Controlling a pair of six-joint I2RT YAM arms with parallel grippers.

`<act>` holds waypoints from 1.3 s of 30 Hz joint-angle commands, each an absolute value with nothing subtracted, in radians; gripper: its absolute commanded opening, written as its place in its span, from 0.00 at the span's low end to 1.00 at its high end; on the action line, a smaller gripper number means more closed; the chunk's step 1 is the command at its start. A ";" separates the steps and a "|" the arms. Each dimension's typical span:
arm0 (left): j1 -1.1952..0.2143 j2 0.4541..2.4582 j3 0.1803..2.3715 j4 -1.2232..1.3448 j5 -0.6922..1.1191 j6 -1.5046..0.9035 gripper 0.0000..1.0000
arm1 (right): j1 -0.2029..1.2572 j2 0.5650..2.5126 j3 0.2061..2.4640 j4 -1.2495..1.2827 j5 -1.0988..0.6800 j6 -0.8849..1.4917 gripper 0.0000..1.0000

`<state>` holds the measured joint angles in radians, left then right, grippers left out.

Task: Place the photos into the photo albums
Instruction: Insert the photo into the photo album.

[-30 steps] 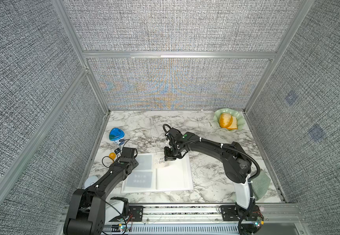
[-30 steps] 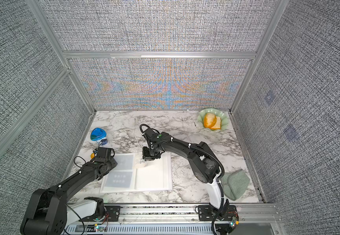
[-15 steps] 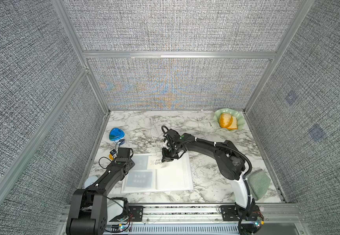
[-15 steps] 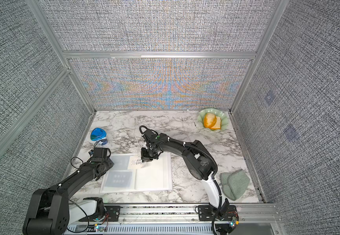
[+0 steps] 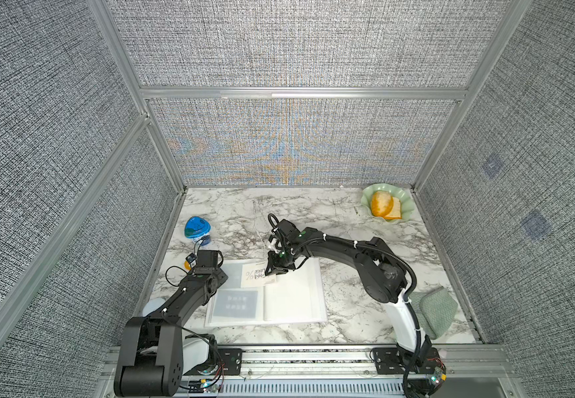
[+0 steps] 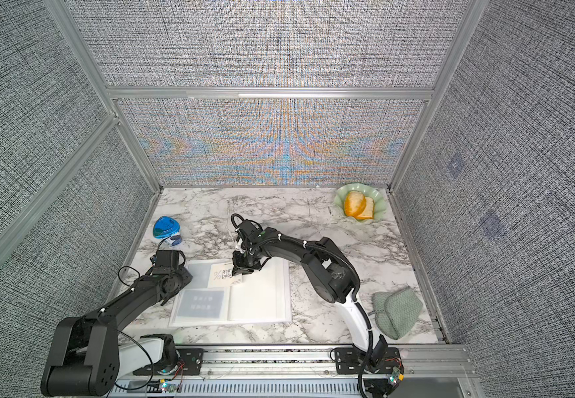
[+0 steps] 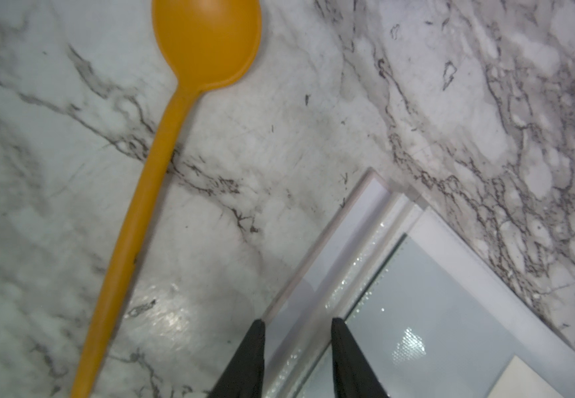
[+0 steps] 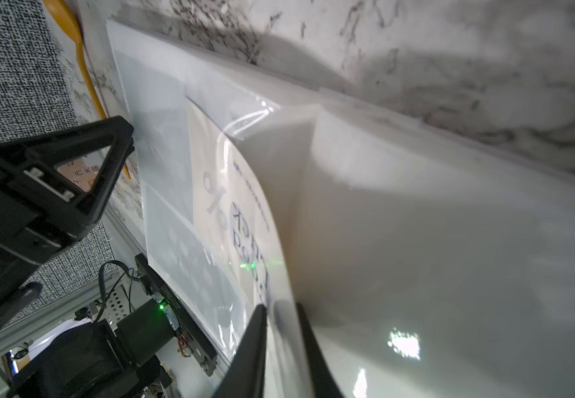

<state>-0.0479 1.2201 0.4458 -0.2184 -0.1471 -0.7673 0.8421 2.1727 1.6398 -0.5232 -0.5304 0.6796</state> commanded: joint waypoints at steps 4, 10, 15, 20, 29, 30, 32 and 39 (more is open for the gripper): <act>-0.041 1.219 0.443 -0.218 -0.132 -0.752 0.35 | 0.819 2.077 1.568 -0.587 -0.436 0.653 0.29; -0.039 1.225 0.448 -0.216 -0.126 -0.746 0.35 | 0.832 2.092 1.587 -0.569 -0.450 0.669 0.29; -0.034 1.217 0.446 -0.225 -0.130 -0.742 0.35 | 0.844 2.136 1.637 -0.596 -0.434 0.671 0.29; -0.024 1.195 0.439 -0.228 -0.138 -0.744 0.35 | 0.844 2.134 1.629 -0.594 -0.430 0.670 0.29; -0.009 1.190 0.439 -0.238 -0.145 -0.742 0.35 | 0.871 2.203 1.720 -0.579 -0.463 0.688 0.29; -0.007 1.188 0.438 -0.238 -0.148 -0.744 0.35 | 0.876 2.214 1.737 -0.585 -0.465 0.687 0.29; -0.003 1.182 0.436 -0.236 -0.152 -0.745 0.35 | 0.883 2.233 1.768 -0.597 -0.466 0.684 0.29; 0.006 1.200 0.441 -0.232 -0.138 -0.739 0.35 | 0.893 2.282 1.819 -0.607 -0.483 0.691 0.29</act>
